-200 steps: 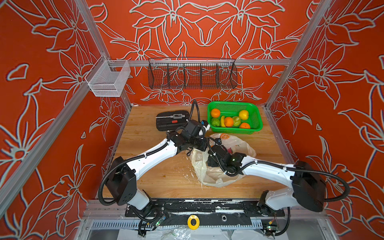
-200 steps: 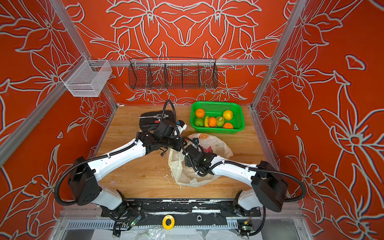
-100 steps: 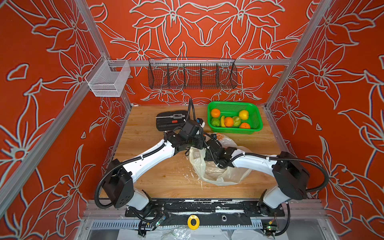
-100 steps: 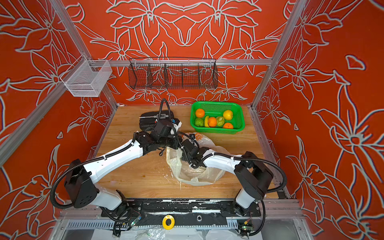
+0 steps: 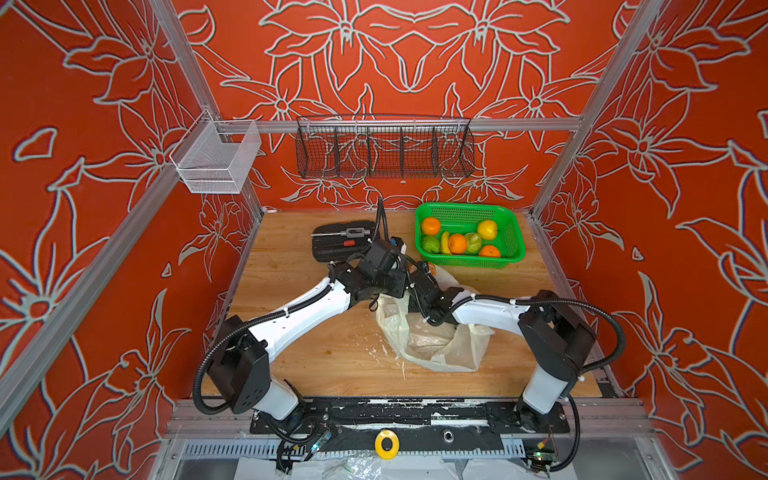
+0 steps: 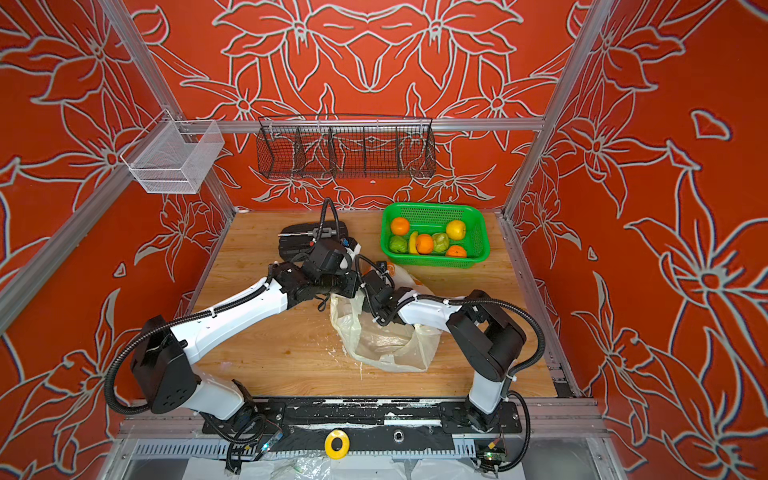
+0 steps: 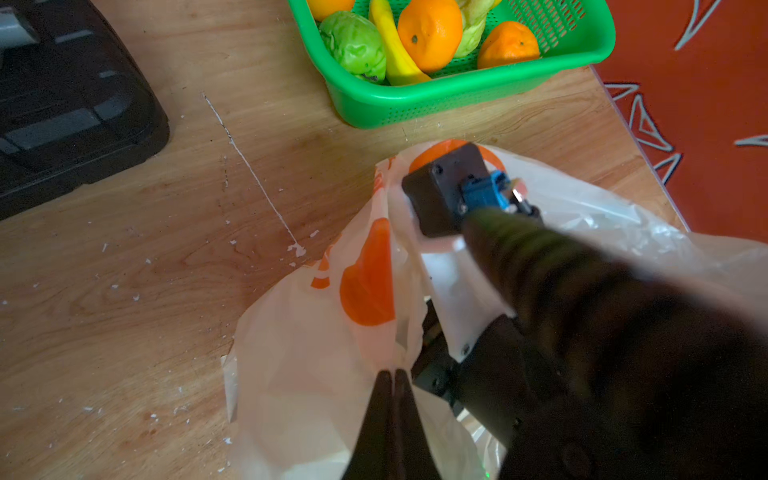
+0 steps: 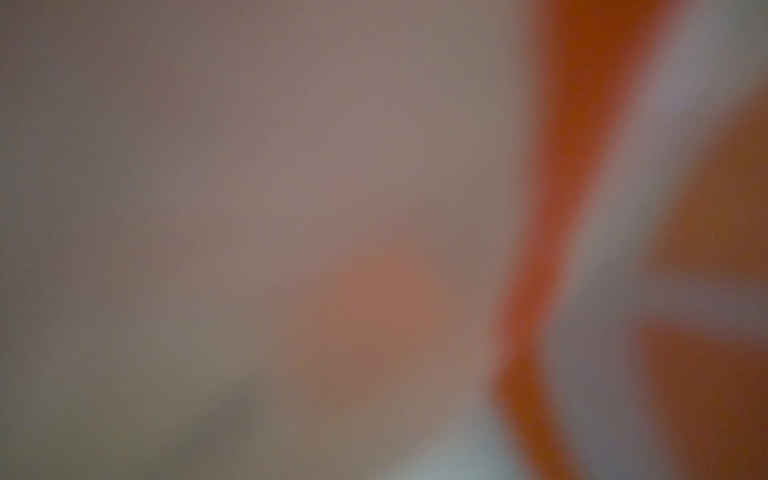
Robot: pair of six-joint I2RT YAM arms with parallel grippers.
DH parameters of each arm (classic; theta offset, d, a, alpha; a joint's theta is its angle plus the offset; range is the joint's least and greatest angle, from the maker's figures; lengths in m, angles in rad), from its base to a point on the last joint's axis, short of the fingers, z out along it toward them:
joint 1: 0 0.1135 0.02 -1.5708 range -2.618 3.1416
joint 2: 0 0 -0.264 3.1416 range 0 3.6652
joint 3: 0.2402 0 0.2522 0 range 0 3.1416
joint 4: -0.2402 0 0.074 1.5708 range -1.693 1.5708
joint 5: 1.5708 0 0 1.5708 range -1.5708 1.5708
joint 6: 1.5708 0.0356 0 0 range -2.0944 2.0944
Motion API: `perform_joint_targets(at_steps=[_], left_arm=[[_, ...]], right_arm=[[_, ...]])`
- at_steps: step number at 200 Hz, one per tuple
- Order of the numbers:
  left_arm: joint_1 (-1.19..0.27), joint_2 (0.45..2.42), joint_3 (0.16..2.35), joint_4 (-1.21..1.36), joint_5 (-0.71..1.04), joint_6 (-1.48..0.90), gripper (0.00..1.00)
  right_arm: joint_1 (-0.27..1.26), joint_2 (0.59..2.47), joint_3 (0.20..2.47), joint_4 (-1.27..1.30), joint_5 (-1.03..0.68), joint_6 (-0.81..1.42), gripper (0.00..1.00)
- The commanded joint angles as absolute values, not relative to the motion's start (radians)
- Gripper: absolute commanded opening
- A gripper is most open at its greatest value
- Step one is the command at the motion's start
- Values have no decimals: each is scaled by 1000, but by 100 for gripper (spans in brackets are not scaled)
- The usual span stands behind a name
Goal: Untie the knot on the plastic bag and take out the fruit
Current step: 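Grasp the orange inside the bag with the right gripper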
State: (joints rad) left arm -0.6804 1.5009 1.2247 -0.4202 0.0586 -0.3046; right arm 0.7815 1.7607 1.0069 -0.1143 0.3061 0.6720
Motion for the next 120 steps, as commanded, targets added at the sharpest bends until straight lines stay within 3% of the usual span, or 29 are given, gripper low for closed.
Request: perform_joint_targets(at_steps=[1,52,120], left_arm=[[-704,1496,1250,-409,130,-291,0],[-704,1498,1250,-408,135,-292,0],[-705,1495,1250,-408,129,-290,0]], right_arm=[[762,1804,1022,-168,297,669,81],[762,1746,990,-160,292,670,65],[761,1613,941,-196,283,685,62]])
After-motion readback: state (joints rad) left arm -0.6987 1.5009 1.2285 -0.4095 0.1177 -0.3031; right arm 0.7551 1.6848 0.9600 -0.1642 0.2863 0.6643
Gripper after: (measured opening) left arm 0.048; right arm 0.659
